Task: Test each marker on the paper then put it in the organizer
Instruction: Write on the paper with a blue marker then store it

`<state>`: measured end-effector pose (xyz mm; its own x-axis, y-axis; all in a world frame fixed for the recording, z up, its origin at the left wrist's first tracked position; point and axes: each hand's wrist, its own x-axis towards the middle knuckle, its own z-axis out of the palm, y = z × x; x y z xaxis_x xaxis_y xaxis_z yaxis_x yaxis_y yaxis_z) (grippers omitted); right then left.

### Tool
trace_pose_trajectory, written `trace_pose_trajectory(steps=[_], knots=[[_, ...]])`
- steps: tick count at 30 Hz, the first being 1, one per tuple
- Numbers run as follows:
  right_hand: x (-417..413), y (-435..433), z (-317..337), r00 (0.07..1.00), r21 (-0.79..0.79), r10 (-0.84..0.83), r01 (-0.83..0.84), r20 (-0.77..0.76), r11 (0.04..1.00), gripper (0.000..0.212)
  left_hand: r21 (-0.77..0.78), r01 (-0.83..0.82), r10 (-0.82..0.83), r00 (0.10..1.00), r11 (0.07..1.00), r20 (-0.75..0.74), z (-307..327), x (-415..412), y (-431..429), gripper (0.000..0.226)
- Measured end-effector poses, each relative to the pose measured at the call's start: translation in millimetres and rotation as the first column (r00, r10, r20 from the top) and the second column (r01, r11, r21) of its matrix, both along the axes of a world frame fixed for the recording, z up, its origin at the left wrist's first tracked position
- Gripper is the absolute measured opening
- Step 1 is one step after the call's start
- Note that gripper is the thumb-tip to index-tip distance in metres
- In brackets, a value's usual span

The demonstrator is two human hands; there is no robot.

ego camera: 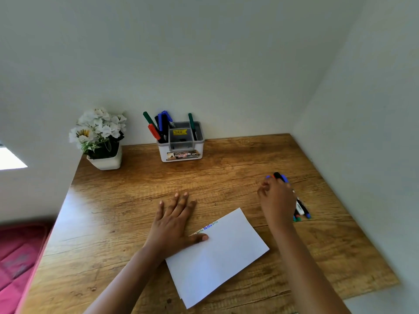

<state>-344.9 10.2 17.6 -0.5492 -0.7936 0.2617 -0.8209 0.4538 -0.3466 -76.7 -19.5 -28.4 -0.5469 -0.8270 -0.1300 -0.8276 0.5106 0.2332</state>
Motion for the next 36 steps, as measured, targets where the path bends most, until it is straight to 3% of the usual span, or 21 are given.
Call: trace_pose_trajectory(steps=[6, 12, 14, 17, 19, 20, 22, 24, 26, 28, 31, 36], knots=[[-30, 6, -9, 0.984, 0.184, -0.143, 0.161, -0.108, 0.97, 0.029, -0.023, 0.038, -0.038, 0.999, 0.999, -0.021, -2, 4, 4, 0.113], [-18, 2, -14, 0.992, 0.252, -0.11, 0.12, -0.054, 0.96, 0.019, -0.064, 0.033, -0.038, 0.995, 0.997, -0.089, -5, 8, 11, 0.109], [-9, 5, -10, 0.998, 0.214, -0.053, 0.045, 0.031, 0.976, 0.016, -0.046, 0.03, -0.035, 0.995, 0.998, -0.094, -3, 8, 13, 0.109], [13, 12, 9, 0.954, 0.062, 0.081, -0.103, 0.29, 0.993, 0.012, -0.056, 0.061, -0.068, 0.989, 0.997, -0.129, 14, 3, 12, 0.097], [34, 19, 22, 0.903, -0.046, 0.206, -0.204, 0.378, 0.978, 0.012, -0.044, 0.023, -0.035, 0.953, 0.999, -0.3, 30, -9, 10, 0.073], [44, 22, 28, 0.88, -0.09, 0.259, -0.243, 0.397, 0.966, 0.012, 0.056, -0.025, 0.048, 0.885, 0.998, -0.463, 39, -17, 10, 0.06], [62, 26, 37, 0.848, -0.164, 0.339, -0.297, 0.408, 0.941, 0.014, 0.42, -0.008, 0.346, 0.579, 0.908, -0.738, 59, -37, 12, 0.039], [75, 27, 42, 0.846, -0.199, 0.402, -0.353, 0.349, 0.914, 0.015, 0.641, 0.109, 0.596, 0.276, 0.76, -0.754, 73, -53, 11, 0.03], [84, 27, 45, 0.859, -0.197, 0.45, -0.411, 0.245, 0.89, 0.017, 0.721, 0.174, 0.721, 0.075, 0.671, -0.689, 79, -59, 8, 0.025], [90, 28, 45, 0.856, -0.195, 0.487, -0.455, 0.176, 0.869, 0.016, 0.748, 0.193, 0.763, -0.008, 0.635, -0.646, 81, -60, 7, 0.021], [96, 31, 47, 0.821, -0.215, 0.534, -0.495, 0.202, 0.842, 0.014, 0.767, 0.184, 0.784, -0.034, 0.614, -0.62, 82, -59, 10, 0.02], [99, 29, 59, 0.718, -0.221, 0.447, -0.392, 0.534, 0.893, 0.014, 0.811, 0.239, 0.846, -0.154, 0.534, -0.511, 90, -62, 11, 0.022]])
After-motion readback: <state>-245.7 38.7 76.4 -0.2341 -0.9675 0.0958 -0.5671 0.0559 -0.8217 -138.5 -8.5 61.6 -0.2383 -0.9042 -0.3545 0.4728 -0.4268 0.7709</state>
